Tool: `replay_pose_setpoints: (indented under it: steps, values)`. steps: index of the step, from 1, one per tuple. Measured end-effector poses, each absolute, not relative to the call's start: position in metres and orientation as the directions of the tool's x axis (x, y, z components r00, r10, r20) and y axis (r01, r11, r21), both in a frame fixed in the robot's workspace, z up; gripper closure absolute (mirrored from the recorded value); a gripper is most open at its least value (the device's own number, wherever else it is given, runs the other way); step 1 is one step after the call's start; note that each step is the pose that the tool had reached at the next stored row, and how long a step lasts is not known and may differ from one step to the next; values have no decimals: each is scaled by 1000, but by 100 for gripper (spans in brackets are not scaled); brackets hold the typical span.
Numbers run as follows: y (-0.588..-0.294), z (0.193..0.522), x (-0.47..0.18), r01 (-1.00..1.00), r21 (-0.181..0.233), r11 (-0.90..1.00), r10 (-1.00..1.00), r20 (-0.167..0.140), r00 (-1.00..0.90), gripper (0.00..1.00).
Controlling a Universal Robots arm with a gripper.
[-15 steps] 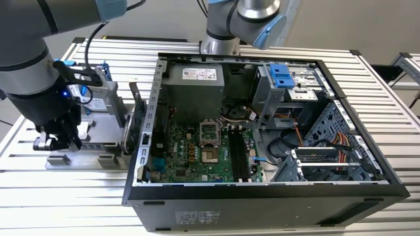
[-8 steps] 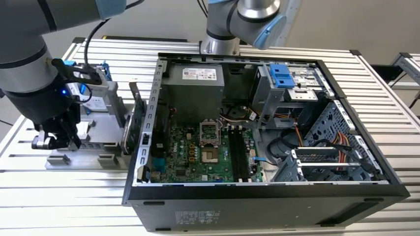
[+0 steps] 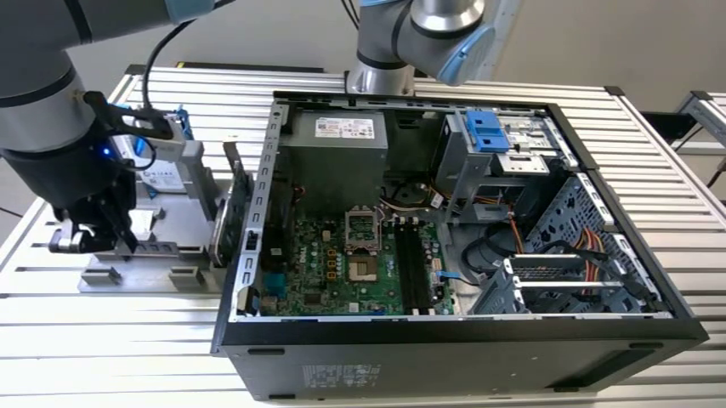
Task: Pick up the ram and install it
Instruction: 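Pick up the ram and move it above insertion slot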
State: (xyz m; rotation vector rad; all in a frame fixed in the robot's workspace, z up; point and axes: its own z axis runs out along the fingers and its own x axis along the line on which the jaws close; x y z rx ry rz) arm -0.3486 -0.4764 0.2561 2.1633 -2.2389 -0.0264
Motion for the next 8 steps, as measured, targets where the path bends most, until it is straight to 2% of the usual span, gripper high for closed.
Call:
replay_pose_setpoints:
  steps: [8]
  values:
    - [-476,265,-349,-999,32,34,-999,8,-34,100]
